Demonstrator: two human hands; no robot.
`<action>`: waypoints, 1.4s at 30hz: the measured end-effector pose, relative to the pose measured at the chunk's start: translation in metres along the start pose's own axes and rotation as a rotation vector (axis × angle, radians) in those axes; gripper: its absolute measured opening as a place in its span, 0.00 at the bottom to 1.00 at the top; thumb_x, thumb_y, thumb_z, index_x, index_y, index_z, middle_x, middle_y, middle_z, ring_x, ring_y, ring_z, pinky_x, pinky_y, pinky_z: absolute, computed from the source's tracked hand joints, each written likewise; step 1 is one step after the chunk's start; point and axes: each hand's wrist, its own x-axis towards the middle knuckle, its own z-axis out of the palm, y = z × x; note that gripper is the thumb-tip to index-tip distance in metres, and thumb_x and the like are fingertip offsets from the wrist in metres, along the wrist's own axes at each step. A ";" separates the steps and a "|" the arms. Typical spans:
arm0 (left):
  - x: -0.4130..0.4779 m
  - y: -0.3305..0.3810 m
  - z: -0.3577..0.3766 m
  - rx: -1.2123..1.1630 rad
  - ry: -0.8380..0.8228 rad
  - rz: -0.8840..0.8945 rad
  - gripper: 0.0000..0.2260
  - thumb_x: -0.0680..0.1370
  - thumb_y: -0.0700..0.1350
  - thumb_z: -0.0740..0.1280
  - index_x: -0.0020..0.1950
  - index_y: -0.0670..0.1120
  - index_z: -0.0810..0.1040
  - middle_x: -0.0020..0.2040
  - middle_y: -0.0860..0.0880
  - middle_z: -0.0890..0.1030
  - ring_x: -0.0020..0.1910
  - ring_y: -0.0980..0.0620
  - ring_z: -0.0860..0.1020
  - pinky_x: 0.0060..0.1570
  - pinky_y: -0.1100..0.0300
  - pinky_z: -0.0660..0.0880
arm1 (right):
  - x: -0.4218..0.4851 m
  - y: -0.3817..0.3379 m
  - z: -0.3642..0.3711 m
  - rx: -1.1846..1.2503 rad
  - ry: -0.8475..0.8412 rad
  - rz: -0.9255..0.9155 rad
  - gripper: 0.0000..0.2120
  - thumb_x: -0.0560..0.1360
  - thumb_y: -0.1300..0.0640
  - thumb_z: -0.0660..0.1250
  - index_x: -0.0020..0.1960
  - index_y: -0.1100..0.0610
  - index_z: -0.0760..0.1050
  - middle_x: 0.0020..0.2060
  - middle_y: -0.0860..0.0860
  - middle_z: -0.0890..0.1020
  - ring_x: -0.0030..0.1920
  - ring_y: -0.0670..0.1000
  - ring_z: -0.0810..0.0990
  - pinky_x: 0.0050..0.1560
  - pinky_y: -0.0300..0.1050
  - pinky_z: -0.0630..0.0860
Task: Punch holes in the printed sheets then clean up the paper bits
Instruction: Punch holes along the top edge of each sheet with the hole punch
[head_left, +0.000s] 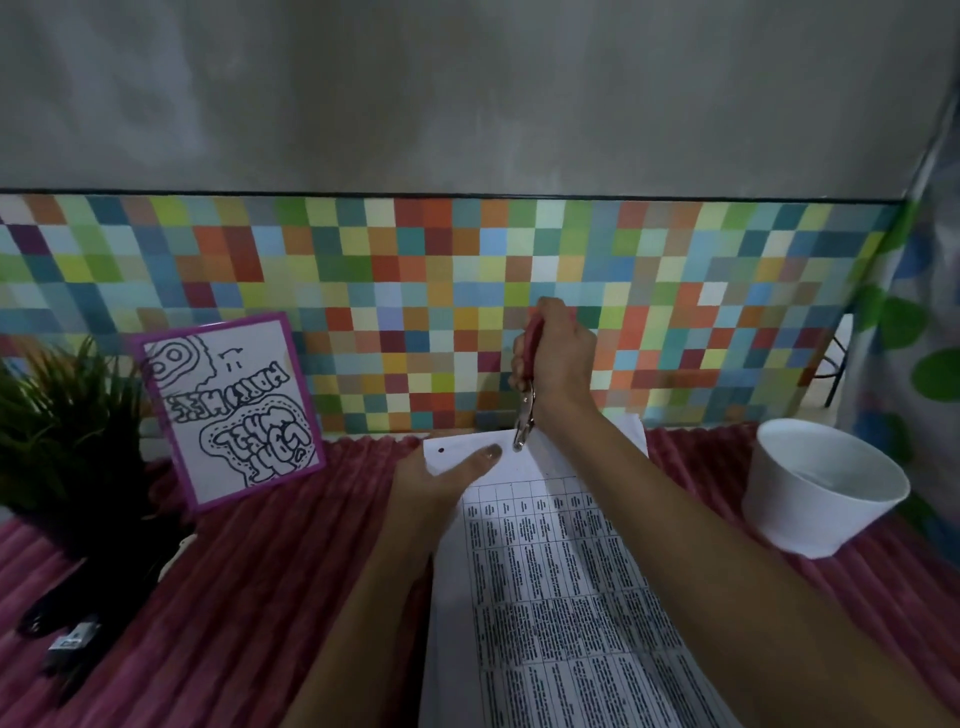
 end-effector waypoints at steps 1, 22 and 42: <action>0.001 0.000 0.001 0.018 0.004 0.014 0.07 0.74 0.37 0.73 0.51 0.36 0.83 0.46 0.42 0.86 0.46 0.46 0.85 0.45 0.56 0.81 | 0.000 0.000 0.000 -0.001 -0.003 -0.003 0.13 0.73 0.56 0.61 0.30 0.55 0.72 0.25 0.56 0.71 0.22 0.52 0.65 0.25 0.41 0.62; -0.005 -0.006 0.012 0.201 0.191 0.025 0.07 0.69 0.40 0.77 0.42 0.37 0.85 0.34 0.41 0.85 0.33 0.44 0.84 0.33 0.48 0.80 | -0.009 -0.001 -0.019 -0.013 -0.380 0.133 0.13 0.78 0.52 0.61 0.46 0.62 0.76 0.31 0.55 0.77 0.27 0.51 0.74 0.32 0.45 0.75; -0.006 -0.002 0.002 0.185 0.166 -0.011 0.12 0.69 0.41 0.77 0.30 0.42 0.78 0.26 0.47 0.78 0.25 0.51 0.76 0.27 0.60 0.72 | 0.014 -0.026 -0.058 -0.176 -0.135 0.104 0.15 0.75 0.51 0.61 0.35 0.59 0.76 0.26 0.54 0.75 0.24 0.53 0.69 0.27 0.43 0.67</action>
